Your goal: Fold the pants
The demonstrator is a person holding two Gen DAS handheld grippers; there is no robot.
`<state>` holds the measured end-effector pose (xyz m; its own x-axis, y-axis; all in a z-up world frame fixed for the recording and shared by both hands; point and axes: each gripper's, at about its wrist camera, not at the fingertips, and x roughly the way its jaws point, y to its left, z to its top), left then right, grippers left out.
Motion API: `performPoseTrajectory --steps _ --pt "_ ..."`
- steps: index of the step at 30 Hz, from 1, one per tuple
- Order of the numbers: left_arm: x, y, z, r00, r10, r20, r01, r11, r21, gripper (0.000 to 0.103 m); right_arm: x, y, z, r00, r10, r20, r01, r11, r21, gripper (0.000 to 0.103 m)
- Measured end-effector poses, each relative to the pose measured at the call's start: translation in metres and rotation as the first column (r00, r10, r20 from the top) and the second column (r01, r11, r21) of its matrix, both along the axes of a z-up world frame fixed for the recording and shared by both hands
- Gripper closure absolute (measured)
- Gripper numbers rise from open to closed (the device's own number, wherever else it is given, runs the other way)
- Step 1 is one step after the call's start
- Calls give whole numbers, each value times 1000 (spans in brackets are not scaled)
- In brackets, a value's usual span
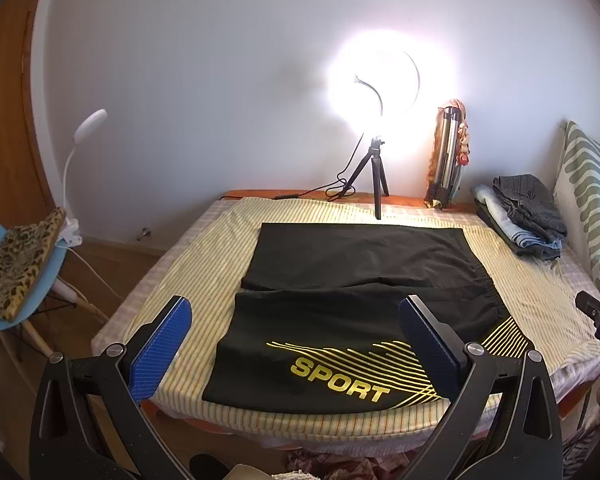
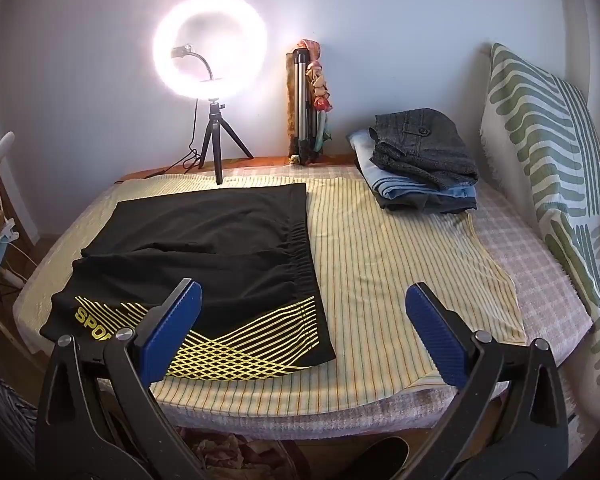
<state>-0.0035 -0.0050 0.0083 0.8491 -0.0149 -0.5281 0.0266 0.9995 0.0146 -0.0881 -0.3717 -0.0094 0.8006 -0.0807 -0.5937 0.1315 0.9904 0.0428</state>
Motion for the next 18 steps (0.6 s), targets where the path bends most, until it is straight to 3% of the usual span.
performPoseTrajectory --steps 18 --pt "-2 1 2 1000 -3 7 3 1000 -11 0 -1 6 -2 1000 5 -5 -5 1000 -3 0"
